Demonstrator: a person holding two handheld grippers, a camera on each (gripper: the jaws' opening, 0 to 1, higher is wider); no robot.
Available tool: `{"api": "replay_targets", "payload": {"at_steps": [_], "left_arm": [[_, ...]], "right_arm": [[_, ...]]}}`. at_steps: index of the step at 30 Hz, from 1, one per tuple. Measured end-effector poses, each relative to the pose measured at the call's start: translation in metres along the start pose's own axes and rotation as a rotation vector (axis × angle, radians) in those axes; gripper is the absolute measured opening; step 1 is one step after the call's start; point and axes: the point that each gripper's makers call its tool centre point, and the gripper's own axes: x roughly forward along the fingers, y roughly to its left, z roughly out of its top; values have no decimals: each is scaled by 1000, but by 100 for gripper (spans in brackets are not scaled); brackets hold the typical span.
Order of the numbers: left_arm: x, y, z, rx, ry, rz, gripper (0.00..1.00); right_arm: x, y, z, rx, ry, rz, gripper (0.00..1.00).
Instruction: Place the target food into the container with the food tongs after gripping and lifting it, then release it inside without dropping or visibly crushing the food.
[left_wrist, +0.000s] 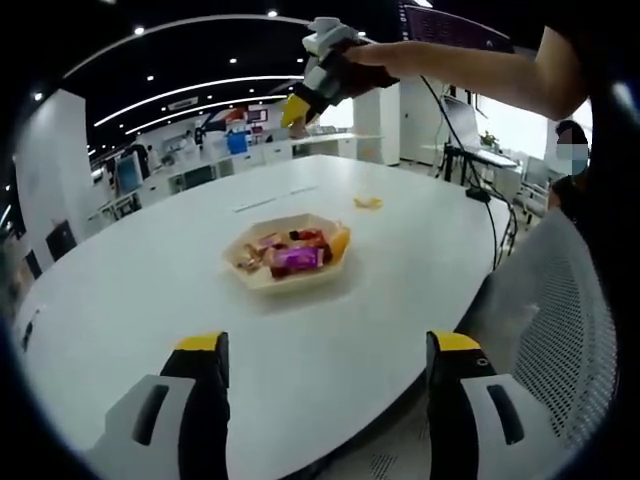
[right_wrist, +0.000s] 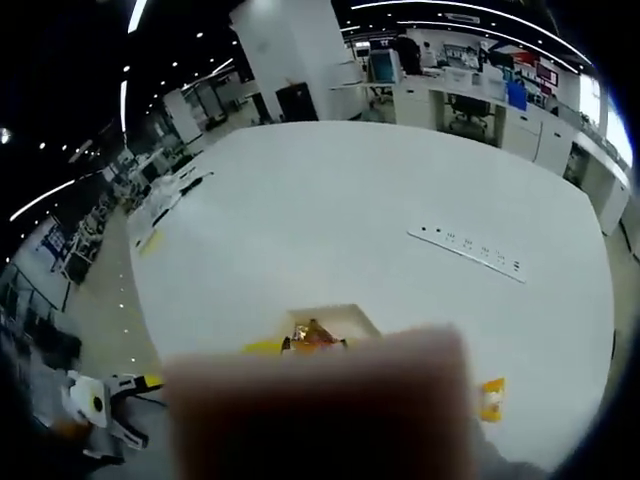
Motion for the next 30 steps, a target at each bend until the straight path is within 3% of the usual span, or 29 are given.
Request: {"api": "replay_targets", "payload": {"at_steps": [6, 14, 16, 25, 30], "left_arm": [[-1, 1, 1, 0, -3, 2, 78], [-1, 0, 1, -4, -5, -1, 78], [-1, 0, 1, -6, -4, -2, 78], [0, -1, -1, 1, 10, -10, 78], [0, 0, -1, -3, 10, -5, 79]], "right_arm": [[2, 14, 7, 37, -26, 62, 26], [1, 7, 5, 17, -11, 26, 25], [0, -4, 0, 1, 5, -18, 25], [-13, -31, -11, 40, 1, -55, 25], [-20, -61, -31, 103, 18, -99, 24]]}}
